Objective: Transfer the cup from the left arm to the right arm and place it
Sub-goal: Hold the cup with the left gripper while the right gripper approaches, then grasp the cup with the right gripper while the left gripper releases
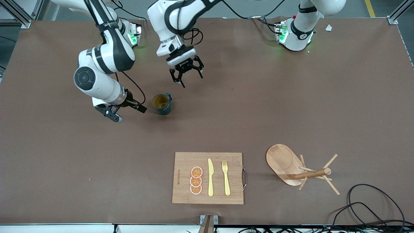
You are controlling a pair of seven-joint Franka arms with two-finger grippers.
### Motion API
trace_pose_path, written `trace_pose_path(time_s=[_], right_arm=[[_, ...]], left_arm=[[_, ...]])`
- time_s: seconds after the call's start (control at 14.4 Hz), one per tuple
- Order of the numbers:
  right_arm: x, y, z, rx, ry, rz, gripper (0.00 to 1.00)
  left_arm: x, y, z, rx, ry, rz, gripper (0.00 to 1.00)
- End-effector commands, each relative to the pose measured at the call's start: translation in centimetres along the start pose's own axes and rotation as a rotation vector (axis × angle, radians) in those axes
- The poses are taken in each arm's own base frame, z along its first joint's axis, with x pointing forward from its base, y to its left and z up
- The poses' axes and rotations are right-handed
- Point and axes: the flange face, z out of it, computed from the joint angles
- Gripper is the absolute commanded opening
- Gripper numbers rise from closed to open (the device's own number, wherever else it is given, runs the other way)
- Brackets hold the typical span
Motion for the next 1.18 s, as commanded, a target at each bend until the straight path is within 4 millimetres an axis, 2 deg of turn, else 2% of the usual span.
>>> trace_pose_path(time_s=[0.0, 0.14, 0.28, 0.49, 0.63, 0.9, 0.97, 1.11], right_arm=[[-3.4, -0.2, 1.7, 0.035, 0.022, 0.034, 1.0], [-5.5, -1.2, 3.0, 0.038, 0.037, 0.014, 1.0], [-7.0, -1.3, 4.4, 0.035, 0.045, -0.011, 1.0], [-8.2, -0.6, 6.3, 0.038, 0.063, -0.03, 1.0], [-8.6, 0.0, 8.0, 0.046, 0.084, -0.037, 1.0], [-9.1, 0.0, 10.0, 0.028, 0.087, -0.051, 0.99], [-9.2, 0.0, 10.3, 0.022, 0.085, -0.055, 0.88], [-9.4, 0.0, 10.4, 0.017, 0.083, -0.079, 0.55]], left_arm=[[9.0, -2.0, 1.2, 0.033, -0.086, -0.005, 1.0], [14.7, -3.0, 2.7, 0.041, -0.122, -0.008, 1.0], [19.8, -4.7, 3.8, 0.047, -0.166, 0.032, 1.0], [27.3, -7.9, 6.3, 0.053, -0.226, 0.063, 1.0], [31.1, -9.8, 7.8, 0.056, -0.243, 0.1, 1.0], [39.8, -15.8, 10.9, 0.039, -0.301, 0.177, 1.0], [42.3, -18.0, 11.8, 0.027, -0.324, 0.186, 1.0], [46.6, -22.2, 12.8, -0.002, -0.355, 0.204, 1.0]])
